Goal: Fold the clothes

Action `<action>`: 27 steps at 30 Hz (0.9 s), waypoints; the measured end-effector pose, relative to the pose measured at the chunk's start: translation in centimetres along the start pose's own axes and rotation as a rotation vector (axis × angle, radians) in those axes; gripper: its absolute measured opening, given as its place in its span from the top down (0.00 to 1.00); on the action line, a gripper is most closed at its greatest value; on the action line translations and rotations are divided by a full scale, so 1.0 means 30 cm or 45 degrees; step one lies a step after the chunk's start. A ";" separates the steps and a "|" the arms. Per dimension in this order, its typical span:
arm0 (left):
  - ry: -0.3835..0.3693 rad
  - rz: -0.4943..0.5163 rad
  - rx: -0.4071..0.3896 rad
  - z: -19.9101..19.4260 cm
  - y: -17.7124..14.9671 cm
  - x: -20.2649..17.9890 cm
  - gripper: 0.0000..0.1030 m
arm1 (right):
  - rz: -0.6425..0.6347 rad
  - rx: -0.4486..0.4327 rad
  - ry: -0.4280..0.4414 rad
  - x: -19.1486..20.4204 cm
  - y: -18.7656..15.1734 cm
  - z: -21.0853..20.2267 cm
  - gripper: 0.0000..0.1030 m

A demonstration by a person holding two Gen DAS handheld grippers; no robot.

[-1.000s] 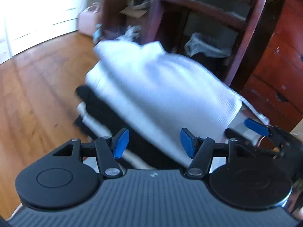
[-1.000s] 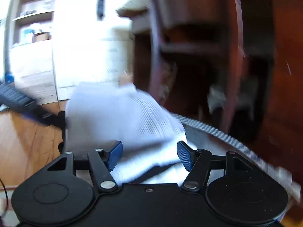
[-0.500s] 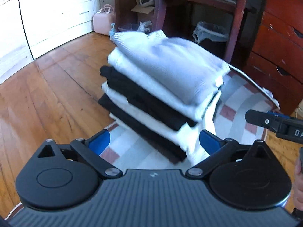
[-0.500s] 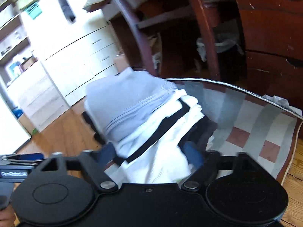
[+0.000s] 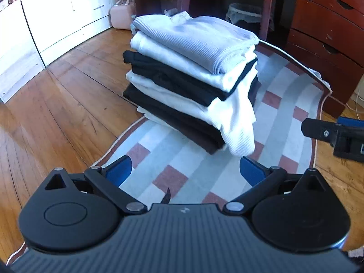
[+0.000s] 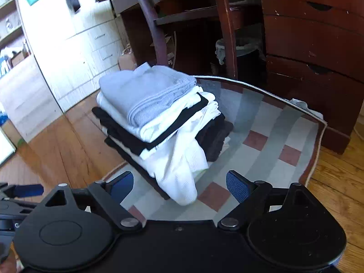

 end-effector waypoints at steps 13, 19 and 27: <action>0.046 0.118 0.001 -0.029 -0.011 -0.070 0.00 | -0.065 0.023 -0.021 0.014 -0.048 -0.059 0.11; 0.056 0.166 -0.001 -0.023 -0.005 -0.103 0.00 | -0.056 0.031 -0.013 0.007 -0.052 -0.049 0.11; 0.059 0.196 -0.005 -0.016 0.006 -0.125 0.00 | -0.027 0.026 -0.026 -0.012 -0.046 -0.036 0.11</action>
Point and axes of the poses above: each gripper's, at about its wrist camera, not at the fingertips, and z roughly the way its jaws point, x to its left, y to its top, the point moved 8 cm from there along z, roughly the way its jaws point, and after that the axes turned 7 degrees about x, right-handed, at the moved point
